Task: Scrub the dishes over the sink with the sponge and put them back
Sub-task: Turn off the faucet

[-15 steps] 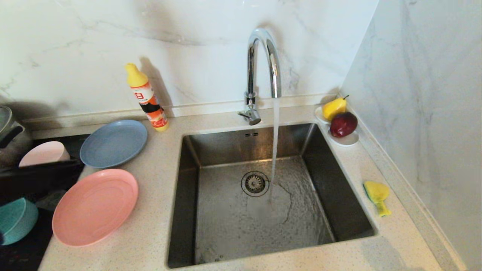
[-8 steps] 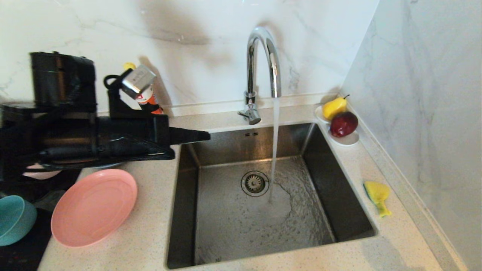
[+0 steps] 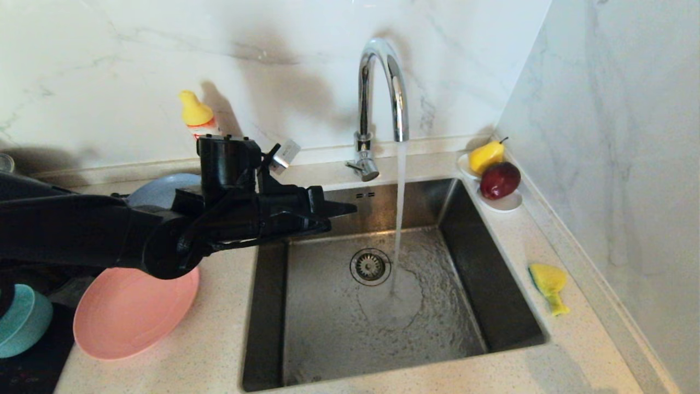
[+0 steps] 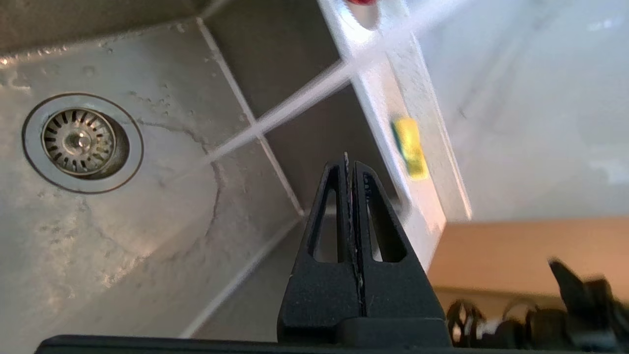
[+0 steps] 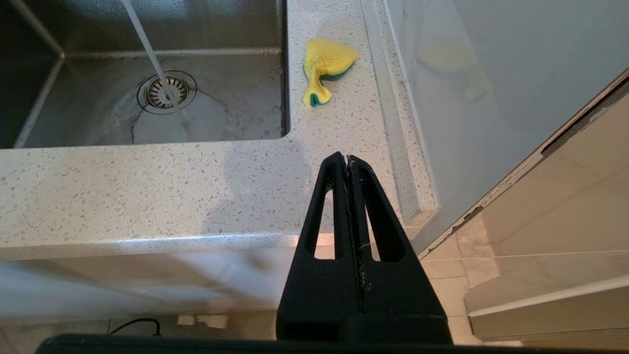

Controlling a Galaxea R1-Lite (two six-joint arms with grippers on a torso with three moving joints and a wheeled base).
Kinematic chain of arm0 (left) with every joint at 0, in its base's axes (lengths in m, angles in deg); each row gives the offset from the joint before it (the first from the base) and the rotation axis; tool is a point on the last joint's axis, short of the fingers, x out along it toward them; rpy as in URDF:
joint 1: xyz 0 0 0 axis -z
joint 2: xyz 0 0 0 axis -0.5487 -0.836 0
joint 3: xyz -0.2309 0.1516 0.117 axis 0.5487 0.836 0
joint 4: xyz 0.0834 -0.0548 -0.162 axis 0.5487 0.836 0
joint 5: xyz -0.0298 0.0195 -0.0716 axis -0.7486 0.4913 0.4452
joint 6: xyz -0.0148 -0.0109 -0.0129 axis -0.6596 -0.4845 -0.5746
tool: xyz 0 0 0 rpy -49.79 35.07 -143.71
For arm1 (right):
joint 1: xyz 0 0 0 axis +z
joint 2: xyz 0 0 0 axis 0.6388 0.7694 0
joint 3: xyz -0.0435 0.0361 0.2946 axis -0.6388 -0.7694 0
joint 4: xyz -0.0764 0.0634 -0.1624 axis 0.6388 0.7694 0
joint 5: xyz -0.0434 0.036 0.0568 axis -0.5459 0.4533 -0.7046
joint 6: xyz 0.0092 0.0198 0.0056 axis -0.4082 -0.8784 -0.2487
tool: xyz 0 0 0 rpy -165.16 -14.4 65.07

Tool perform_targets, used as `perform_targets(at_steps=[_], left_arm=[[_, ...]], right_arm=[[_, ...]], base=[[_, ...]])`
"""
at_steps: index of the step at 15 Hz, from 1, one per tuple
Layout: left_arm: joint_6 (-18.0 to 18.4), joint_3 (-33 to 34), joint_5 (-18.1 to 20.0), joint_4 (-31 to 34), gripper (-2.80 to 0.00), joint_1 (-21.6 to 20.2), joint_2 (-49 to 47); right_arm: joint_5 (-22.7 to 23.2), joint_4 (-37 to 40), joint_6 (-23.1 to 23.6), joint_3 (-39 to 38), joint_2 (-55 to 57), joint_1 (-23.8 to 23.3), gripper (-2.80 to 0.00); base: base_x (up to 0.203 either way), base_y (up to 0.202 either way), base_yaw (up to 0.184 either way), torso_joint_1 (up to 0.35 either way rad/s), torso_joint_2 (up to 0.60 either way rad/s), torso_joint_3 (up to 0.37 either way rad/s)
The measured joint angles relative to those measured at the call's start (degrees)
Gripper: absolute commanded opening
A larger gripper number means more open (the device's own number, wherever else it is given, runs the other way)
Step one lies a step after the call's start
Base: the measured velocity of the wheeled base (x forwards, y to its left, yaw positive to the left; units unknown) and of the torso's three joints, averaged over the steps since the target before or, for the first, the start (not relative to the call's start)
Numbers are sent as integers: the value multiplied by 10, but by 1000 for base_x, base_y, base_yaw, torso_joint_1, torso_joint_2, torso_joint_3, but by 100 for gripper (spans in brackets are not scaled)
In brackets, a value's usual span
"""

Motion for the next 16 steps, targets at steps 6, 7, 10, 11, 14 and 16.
perform_targets(at_steps=[6,7,10,11,14,16], left_arm=[[-60,-74,-30,-65,-280,2,-89],[-66,-89,-46,-73,-280,2,-102],[-93,-125,-76,-99,-280,-1,-138],[-99,-133,-77,-115,-280,-3,-149],[-110,-162,-81,-128,-280,-8,-173],[-127,-192,-94,-128,-280,-10,-188]], right_arm=[[0,0,0,0,0,0,-280],[0,0,0,0,0,0,-280],[0,0,0,0,0,0,-280],[0,0,0,0,0,0,-280],[0,0,0,0,0,0,-280],[0,0,0,0,0,0,-280]], base=[[0,0,0,0,0,0],[0,0,0,0,0,0],[0,0,0,0,0,0],[0,0,0,0,0,0],[0,0,0,0,0,0],[0,0,0,0,0,0]])
